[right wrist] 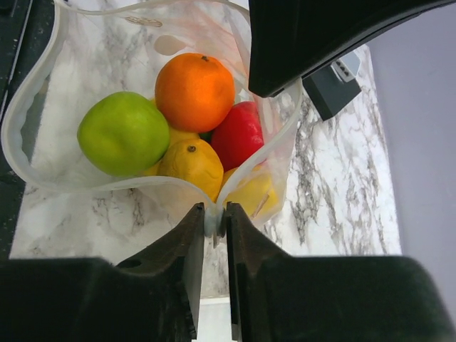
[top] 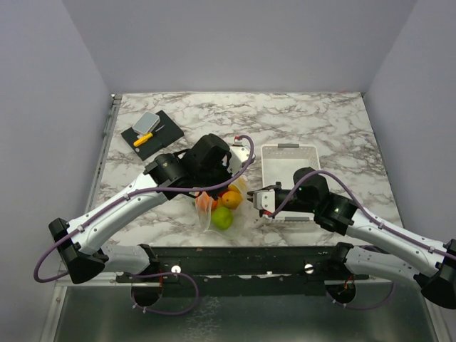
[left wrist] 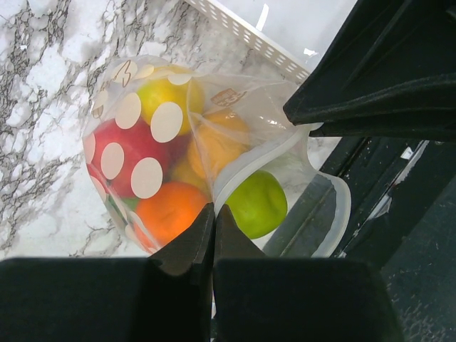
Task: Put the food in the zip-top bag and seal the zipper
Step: Adjust the zipper food storage bag at the center of the board.
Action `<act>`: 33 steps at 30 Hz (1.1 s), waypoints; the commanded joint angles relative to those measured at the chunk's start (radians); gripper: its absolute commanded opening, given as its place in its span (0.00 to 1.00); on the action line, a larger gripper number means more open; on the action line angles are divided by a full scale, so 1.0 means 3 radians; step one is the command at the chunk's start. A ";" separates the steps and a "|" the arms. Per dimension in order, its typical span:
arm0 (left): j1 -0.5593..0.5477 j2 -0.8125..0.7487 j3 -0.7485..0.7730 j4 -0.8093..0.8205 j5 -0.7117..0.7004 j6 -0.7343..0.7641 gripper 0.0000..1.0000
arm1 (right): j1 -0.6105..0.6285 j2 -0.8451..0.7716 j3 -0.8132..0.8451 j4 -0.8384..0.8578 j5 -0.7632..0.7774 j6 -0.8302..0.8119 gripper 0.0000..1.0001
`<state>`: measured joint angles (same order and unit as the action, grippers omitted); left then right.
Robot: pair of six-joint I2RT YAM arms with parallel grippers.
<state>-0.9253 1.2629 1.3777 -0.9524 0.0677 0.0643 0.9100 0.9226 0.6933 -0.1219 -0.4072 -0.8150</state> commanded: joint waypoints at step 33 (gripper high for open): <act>-0.0020 -0.0763 -0.0071 0.0210 0.0185 -0.0263 0.47 | 0.0019 0.0038 0.0976 -0.0727 -0.0036 0.0680 0.01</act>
<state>-0.9253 1.0737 1.3396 -0.9440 0.0677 -0.0223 0.9100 0.9360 0.9176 -0.2970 -0.3855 -0.6754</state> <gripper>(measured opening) 0.357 0.054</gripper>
